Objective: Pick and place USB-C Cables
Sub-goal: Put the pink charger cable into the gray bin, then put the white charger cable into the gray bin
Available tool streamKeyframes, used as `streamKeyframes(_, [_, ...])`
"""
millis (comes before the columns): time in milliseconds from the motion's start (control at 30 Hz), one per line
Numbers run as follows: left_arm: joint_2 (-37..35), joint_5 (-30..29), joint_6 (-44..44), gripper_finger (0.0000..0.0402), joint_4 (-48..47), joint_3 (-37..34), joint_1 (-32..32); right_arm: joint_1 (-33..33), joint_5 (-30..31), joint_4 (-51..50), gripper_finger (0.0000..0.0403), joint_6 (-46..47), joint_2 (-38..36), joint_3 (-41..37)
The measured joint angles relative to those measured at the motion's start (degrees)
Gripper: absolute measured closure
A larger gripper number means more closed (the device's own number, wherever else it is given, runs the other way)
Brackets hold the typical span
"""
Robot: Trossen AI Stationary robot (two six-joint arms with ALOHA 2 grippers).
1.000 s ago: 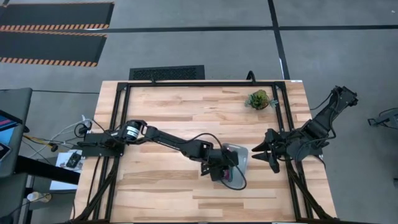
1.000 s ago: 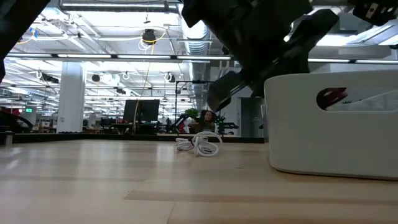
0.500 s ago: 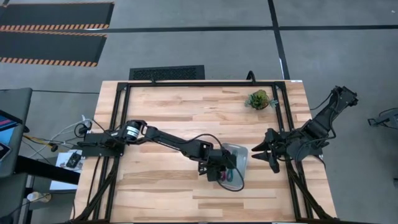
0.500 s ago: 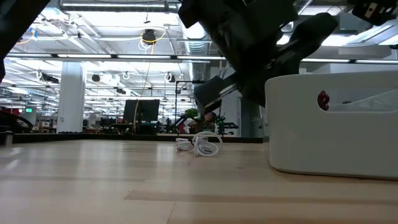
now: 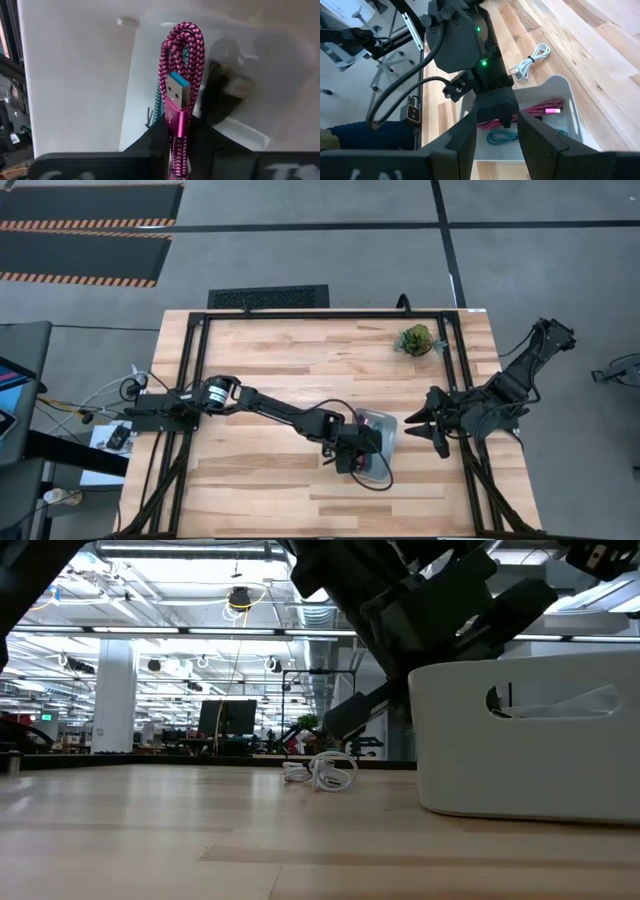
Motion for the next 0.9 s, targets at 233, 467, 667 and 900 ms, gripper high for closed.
streamKeyframes(233, [0.00, 1.62, -0.55, 0.0330, -0.03, 0.20, -0.69, 0.01, 0.00, 0.04, 0.0236, 0.02, 0.00, 0.00])
streamKeyframes(467, [0.00, 0.57, -1.47, 0.0266, 1.66, 0.27, -1.18, 0.02, 0.00, 0.03, 0.0235, 0.04, 0.00, 0.00])
streamKeyframes(667, [-2.01, -2.77, -7.88, 0.0225, 2.43, 0.27, -1.78, 0.02, 0.00, 0.03, 0.0235, 0.05, 0.00, 0.00])
streamKeyframes(900, [-9.86, -6.00, -21.33, 0.0226, -0.30, 0.27, -1.70, 0.01, -0.01, 0.02, 0.0237, 0.08, 0.00, 0.00])
